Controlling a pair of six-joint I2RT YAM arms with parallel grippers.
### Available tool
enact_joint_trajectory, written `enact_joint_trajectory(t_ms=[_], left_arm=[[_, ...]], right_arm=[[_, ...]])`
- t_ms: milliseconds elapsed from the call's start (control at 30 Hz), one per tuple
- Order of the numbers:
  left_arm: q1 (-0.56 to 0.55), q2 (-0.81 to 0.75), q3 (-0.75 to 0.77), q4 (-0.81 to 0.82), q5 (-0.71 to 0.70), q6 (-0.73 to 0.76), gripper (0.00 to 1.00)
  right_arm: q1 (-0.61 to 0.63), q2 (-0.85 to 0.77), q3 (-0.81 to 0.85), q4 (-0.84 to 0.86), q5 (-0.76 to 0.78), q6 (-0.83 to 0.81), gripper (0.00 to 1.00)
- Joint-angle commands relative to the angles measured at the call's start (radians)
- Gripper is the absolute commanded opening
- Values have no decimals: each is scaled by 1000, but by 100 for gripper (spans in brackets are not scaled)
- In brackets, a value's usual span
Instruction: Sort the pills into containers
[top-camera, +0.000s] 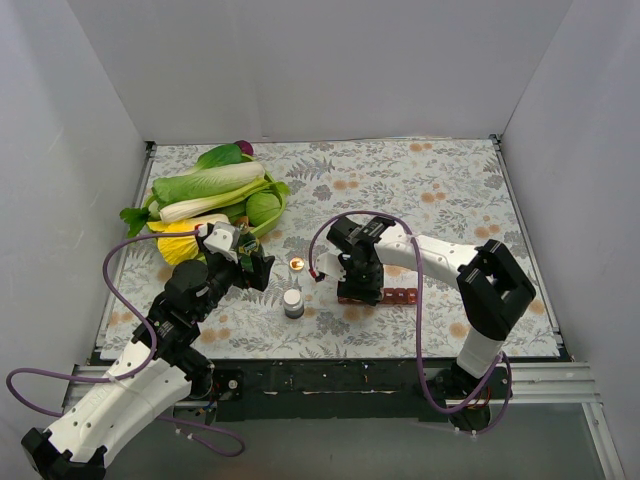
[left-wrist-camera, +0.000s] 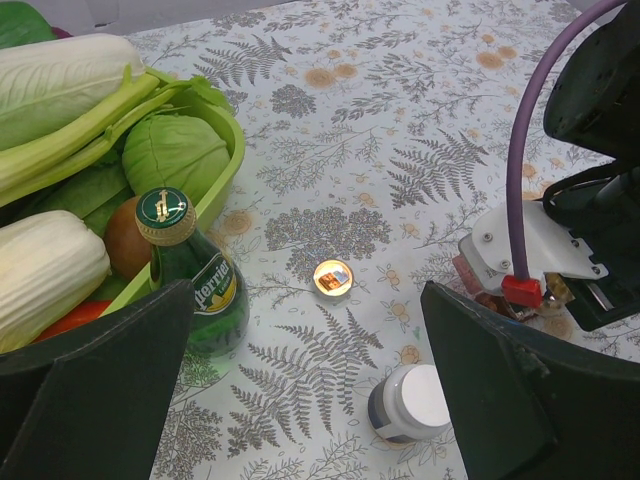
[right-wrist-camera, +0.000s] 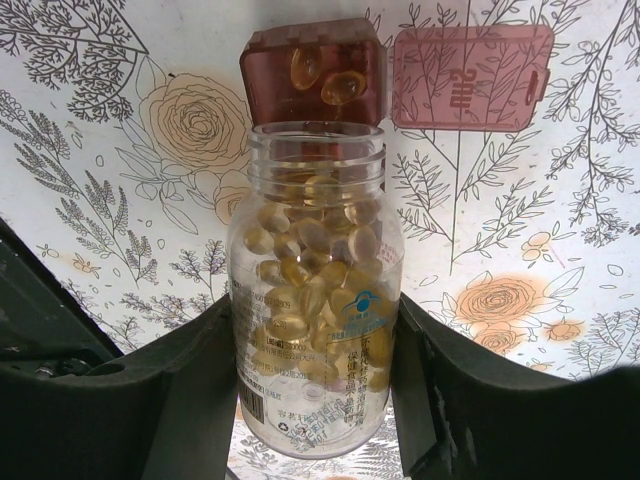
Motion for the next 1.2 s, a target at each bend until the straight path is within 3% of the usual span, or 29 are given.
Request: enact_joint_trajectory(t_ms=[0,467,800,1067,1167], left_arm=[[6,-12,-7,7,-7,12,98],[6,-13,-7,7,-10,8,98],[6,-1,47,34,45,-70,98],[6,218,228,-8,249,-260,98],[6,333,318,-58,284,-325,98]], right_arm=[[7,-4,27,-11,-6,-10,1],[-34,-78,19,22,-100,-11,1],[-162,-232,-9,128,-357,-33,1],[-332,-372,-64,337,-627,-48,1],[-402,-426,-98,493,-781,-16,1]])
